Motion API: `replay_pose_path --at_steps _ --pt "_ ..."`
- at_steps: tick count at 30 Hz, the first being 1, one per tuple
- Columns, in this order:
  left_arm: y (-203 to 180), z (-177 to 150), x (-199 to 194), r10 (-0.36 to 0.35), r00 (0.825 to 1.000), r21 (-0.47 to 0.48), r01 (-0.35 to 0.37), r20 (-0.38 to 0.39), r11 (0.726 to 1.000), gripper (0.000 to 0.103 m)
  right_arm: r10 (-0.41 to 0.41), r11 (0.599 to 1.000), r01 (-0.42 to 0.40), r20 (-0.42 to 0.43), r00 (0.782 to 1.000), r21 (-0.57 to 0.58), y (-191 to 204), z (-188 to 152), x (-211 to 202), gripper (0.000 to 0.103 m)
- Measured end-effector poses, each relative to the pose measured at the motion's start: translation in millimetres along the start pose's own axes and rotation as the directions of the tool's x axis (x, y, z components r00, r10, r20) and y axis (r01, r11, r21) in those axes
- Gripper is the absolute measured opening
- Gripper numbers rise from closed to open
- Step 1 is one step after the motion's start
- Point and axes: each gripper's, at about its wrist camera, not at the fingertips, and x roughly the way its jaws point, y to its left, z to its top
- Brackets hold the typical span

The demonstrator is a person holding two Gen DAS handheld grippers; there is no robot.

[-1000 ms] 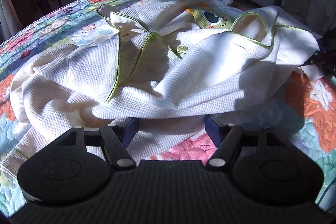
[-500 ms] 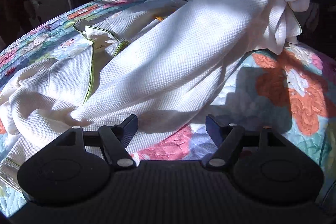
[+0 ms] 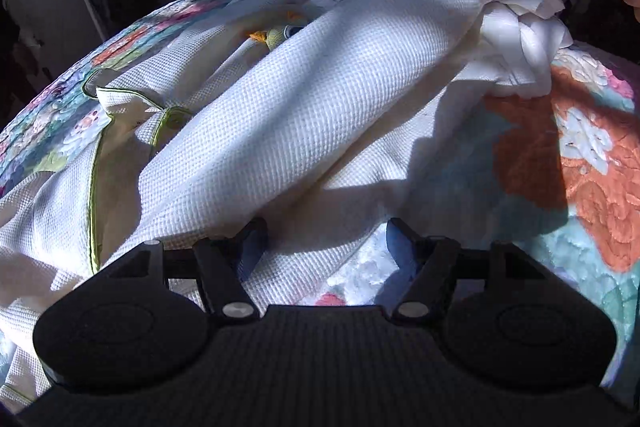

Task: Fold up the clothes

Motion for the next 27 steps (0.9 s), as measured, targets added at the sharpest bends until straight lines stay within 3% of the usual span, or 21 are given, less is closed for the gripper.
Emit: replay_pose_path --at_steps 2,4,8,11,13,15,17,19,22,24,27 --pt "8.9 2.4 -0.9 -0.032 0.999 -0.062 0.032 0.004 0.998 0.026 -0.092 0.995 0.091 -0.034 0.995 -0.04 0.5 -3.2 8.3 0.029" --pt "16.4 2.1 -2.1 -0.052 0.999 -0.11 0.053 0.008 0.993 0.021 -0.147 0.987 0.143 -0.052 0.988 -0.076 4.4 -5.3 9.5 0.036" --pt "25.8 0.4 -1.8 -0.075 0.997 -0.167 0.075 0.008 0.983 0.023 -0.231 0.963 0.222 -0.047 0.972 -0.154 17.4 -11.4 -5.3 0.055" --pt "33.0 2.9 2.1 -0.103 0.995 -0.233 0.098 -0.01 0.968 0.025 -0.341 0.905 0.317 -0.04 0.939 -0.284 28.1 -30.1 -31.3 0.057" --pt "39.4 4.0 4.1 -0.129 0.991 -0.295 0.12 -0.014 0.948 0.026 -0.316 0.915 0.293 -0.042 0.948 -0.275 27.0 -39.9 -47.5 0.057" --pt "43.1 4.0 5.2 -0.144 0.989 -0.331 0.131 -0.014 0.935 0.027 -0.185 0.965 0.161 -0.102 0.977 -0.208 21.5 -42.2 -50.4 0.057" --pt "43.0 2.7 5.4 -0.142 0.99 -0.33 0.13 -0.012 0.935 0.025 -0.045 0.987 0.02 -0.155 0.987 -0.156 19.4 -43.5 -48.6 0.057" --pt "37.4 2.1 2.6 -0.122 0.993 -0.293 0.113 -0.012 0.949 0.022 -0.057 0.97 0.023 -0.134 0.989 -0.243 32.2 -45.0 -40.5 0.057" --pt "29.8 0.0 -4.2 -0.095 0.995 -0.228 0.092 -0.003 0.969 0.022 -0.114 0.911 0.045 -0.144 0.983 -0.41 52.2 -52.3 -21.7 0.053" --pt "28.0 -0.7 -3.8 -0.082 0.997 -0.202 0.078 -0.014 0.976 0.024 -0.135 0.891 0.042 -0.177 0.975 -0.452 56.9 -55.9 -9.6 0.028" --pt "28.7 1.3 0.0 -0.079 0.997 -0.205 0.073 -0.019 0.976 0.025 -0.175 0.881 0.07 -0.187 0.967 -0.468 58.5 -57.9 6.1 0.029"
